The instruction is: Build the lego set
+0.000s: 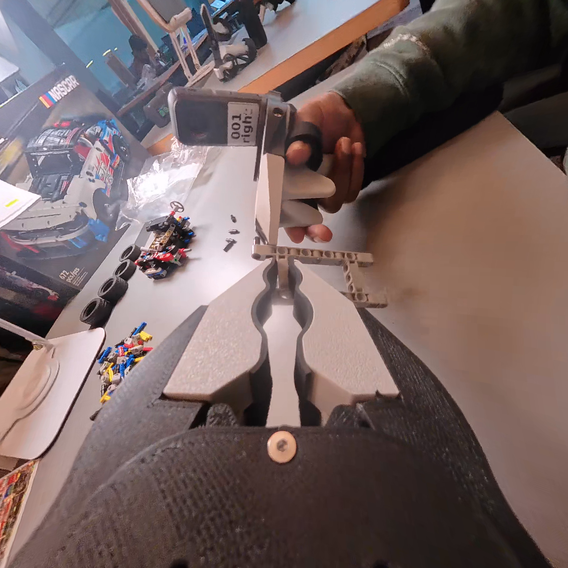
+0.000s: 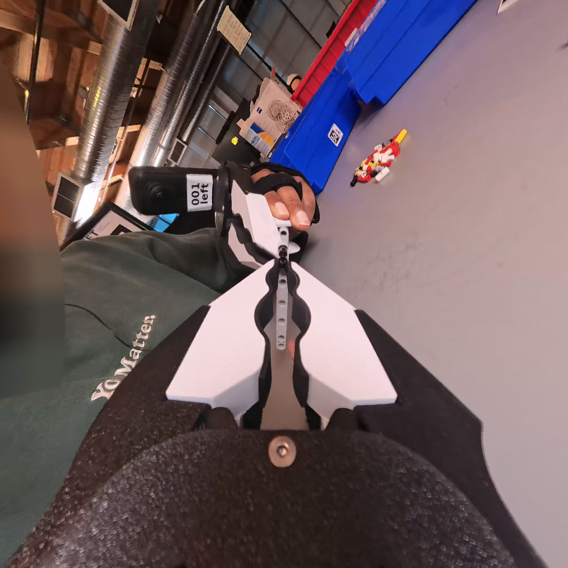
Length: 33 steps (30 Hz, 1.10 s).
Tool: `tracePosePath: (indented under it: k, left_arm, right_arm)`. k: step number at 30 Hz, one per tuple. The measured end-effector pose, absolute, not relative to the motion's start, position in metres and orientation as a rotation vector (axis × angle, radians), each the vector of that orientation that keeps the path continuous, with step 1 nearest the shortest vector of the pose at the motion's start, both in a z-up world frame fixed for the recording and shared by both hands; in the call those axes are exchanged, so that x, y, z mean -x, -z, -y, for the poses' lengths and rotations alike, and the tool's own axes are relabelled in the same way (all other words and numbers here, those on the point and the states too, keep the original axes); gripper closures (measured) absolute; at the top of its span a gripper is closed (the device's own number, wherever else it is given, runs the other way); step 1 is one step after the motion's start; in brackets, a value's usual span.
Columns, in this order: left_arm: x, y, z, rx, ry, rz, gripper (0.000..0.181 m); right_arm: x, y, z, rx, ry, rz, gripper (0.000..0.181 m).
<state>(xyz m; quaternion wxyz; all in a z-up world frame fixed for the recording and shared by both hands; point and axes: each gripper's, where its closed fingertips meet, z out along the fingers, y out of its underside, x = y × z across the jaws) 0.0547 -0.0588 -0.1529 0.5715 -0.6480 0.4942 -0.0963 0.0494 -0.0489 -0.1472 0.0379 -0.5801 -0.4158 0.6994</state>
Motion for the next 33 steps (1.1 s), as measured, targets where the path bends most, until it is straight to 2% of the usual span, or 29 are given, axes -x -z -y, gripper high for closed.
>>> tracePosePath:
  k: [3, 5, 10, 13, 16, 27, 33]
  left_arm:
    - [-0.049, 0.149, 0.055, 1.553, 0.304, -1.108, 0.176]
    - [-0.045, 0.152, 0.055, 1.598, 0.372, -1.077, 0.176]
    - [-0.041, 0.170, 0.056, 1.729, 0.522, -1.055, 0.176]
    - [-0.041, 0.197, 0.060, 1.847, 0.537, -1.119, 0.176]
    - [-0.042, 0.215, 0.063, 1.921, 0.529, -1.171, 0.176]
    - [-0.043, 0.229, 0.068, 1.970, 0.542, -1.217, 0.175]
    - [-0.040, 0.233, 0.068, 1.984, 0.528, -1.225, 0.175]
  right_arm:
    - [-0.052, 0.132, 0.035, 1.682, -2.092, 1.261, 0.164]
    - [-0.060, 0.128, 0.010, 1.648, -1.964, 1.232, 0.163]
    - [-0.100, 0.167, -0.098, 1.644, -0.876, 1.365, 0.168]
    - [-0.140, 0.202, -0.138, 1.717, -0.484, 1.458, 0.170]
    - [-0.155, 0.229, -0.146, 1.796, -0.451, 1.547, 0.163]
    - [-0.145, 0.235, -0.159, 1.812, -0.514, 1.792, 0.146]
    - [-0.146, 0.235, -0.157, 1.825, -0.802, 1.975, 0.162]
